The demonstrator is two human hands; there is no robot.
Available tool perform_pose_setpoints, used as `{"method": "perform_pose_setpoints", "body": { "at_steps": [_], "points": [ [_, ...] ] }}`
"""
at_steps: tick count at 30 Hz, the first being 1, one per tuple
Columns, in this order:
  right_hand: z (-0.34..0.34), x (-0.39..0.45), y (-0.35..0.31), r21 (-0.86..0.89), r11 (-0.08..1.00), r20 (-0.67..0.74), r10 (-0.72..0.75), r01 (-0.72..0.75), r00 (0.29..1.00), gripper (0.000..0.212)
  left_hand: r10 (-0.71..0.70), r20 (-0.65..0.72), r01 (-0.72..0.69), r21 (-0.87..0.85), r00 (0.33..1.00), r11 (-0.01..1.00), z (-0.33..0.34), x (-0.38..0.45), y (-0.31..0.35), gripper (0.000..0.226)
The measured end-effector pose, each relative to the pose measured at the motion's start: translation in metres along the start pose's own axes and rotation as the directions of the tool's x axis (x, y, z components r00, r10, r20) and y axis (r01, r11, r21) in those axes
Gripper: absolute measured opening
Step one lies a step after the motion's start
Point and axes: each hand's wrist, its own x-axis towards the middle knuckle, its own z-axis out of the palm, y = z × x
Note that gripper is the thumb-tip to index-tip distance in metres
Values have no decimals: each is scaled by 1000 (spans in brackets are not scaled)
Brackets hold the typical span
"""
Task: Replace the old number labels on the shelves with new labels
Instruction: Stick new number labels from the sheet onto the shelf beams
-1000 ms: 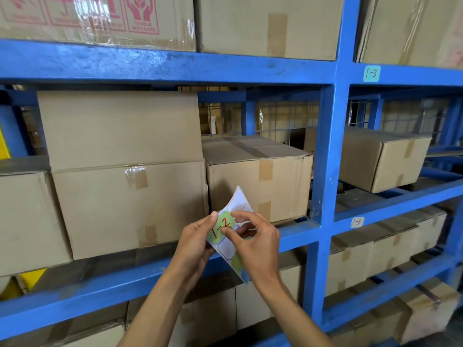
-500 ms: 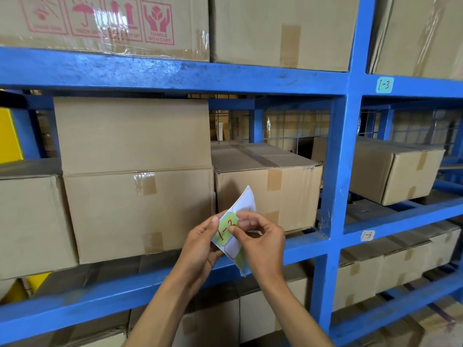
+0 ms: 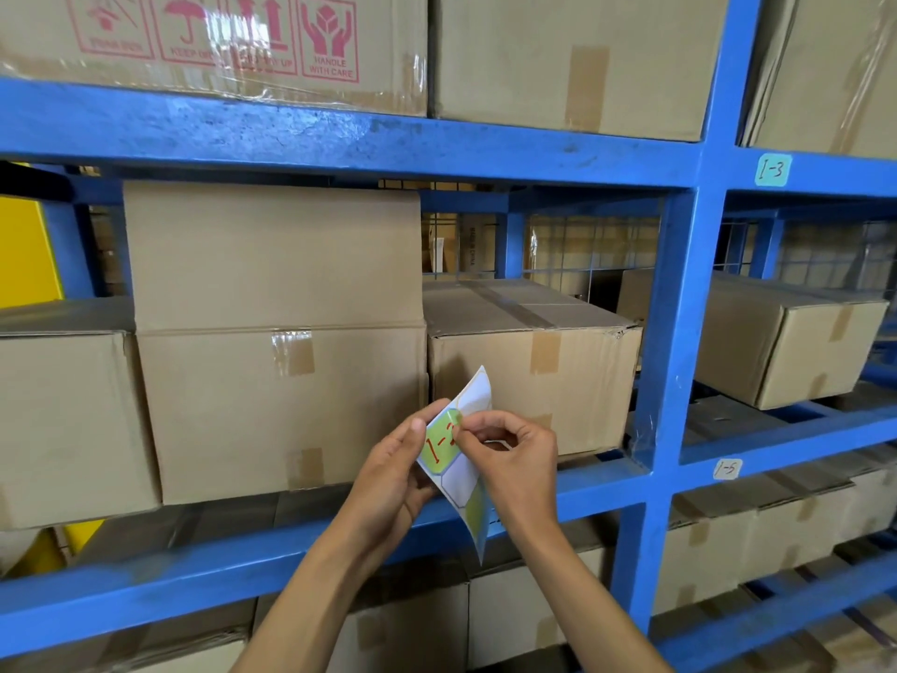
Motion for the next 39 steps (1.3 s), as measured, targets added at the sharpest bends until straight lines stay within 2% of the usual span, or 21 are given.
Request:
{"method": "perform_pose_setpoints", "body": {
  "at_steps": [4, 7, 17, 22, 28, 31, 37, 39],
  "points": [
    [0, 5, -2, 24, 999, 23, -50, 49, 999, 18, 23, 62, -21, -23, 998, 1000, -2, -1, -1, 45],
    [-1, 8, -4, 52, 998, 56, -24, 21, 998, 20, 40, 85, -40, -4, 996, 999, -4, -2, -3, 44],
    [-2, 17, -16, 139, 988, 215, 41, -72, 976, 12, 70, 40, -68, -48, 997, 997, -13, 6, -3, 45],
    [-2, 24, -19, 179, 979, 223, 50, -92, 973, 15, 105, 13, -104, -76, 994, 992, -15, 13, 2, 43],
    [-1, 37, -29, 272, 960, 235, -1, -65, 972, 16, 132, -146, -110, 148, 980, 983, -14, 22, 17, 28],
    [-6, 49, -43, 331, 943, 218, -34, -41, 975, 17, 213, -238, -166, 204, 948, 965, -13, 27, 31, 27],
    [-9, 86, -95, 330, 940, 181, -157, 91, 971, 17, 355, -284, -274, 288, 891, 918, 2, 42, 75, 11],
    [-9, 99, -113, 320, 940, 159, -176, 118, 971, 17, 403, -279, -308, 327, 872, 893, 7, 46, 90, 13]
  ]
}}
